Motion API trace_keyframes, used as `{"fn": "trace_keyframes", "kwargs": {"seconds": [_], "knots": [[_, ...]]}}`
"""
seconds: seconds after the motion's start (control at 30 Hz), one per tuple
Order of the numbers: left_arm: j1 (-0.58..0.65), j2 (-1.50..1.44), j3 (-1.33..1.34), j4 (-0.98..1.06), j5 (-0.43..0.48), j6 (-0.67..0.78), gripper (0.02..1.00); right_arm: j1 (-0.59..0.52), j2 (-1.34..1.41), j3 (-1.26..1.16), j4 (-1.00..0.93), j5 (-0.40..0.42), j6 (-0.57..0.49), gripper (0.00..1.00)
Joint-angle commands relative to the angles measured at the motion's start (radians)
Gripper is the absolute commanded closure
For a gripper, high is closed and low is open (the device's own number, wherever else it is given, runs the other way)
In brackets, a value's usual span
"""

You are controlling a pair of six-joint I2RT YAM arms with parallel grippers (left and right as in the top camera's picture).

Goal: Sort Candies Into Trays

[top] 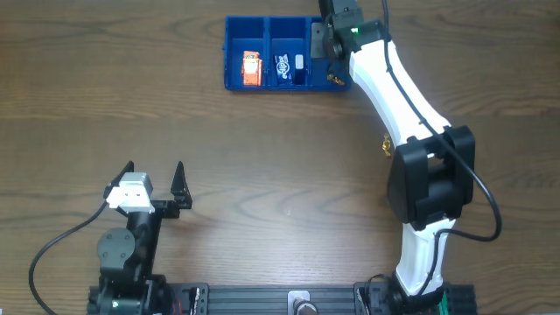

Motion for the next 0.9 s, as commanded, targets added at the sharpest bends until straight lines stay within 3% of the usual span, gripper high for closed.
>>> {"fn": "trace_keyframes", "kwargs": {"seconds": [0.03,0.07,0.2,0.43,0.5,0.6,0.9], "knots": [[0.006,-0.004,-0.016,-0.042,-0.006,0.007,0.02,-0.018,0.002,0.013,0.0,0.013,-0.01,0.242],[0.006,-0.004,-0.016,-0.042,-0.006,0.007,0.02,-0.022,0.001,0.013,-0.009,0.014,-0.01,0.187],[0.006,-0.004,-0.016,-0.042,-0.006,0.007,0.02,-0.067,-0.083,-0.041,-0.048,0.015,-0.01,0.172],[0.006,-0.004,-0.016,-0.042,-0.006,0.007,0.023,-0.154,-0.433,-0.497,-0.007,0.012,-0.01,0.172],[0.006,-0.004,-0.016,-0.042,-0.006,0.007,0.023,-0.179,-0.499,-0.637,-0.009,-0.032,-0.009,0.169],[0.006,-0.004,-0.016,-0.042,-0.006,0.007,0.02,-0.195,-0.509,-0.76,0.004,-0.087,-0.009,0.176],[0.006,-0.004,-0.016,-0.042,-0.006,0.007,0.02,-0.212,-0.391,-0.828,0.051,-0.093,-0.005,0.196]]}}
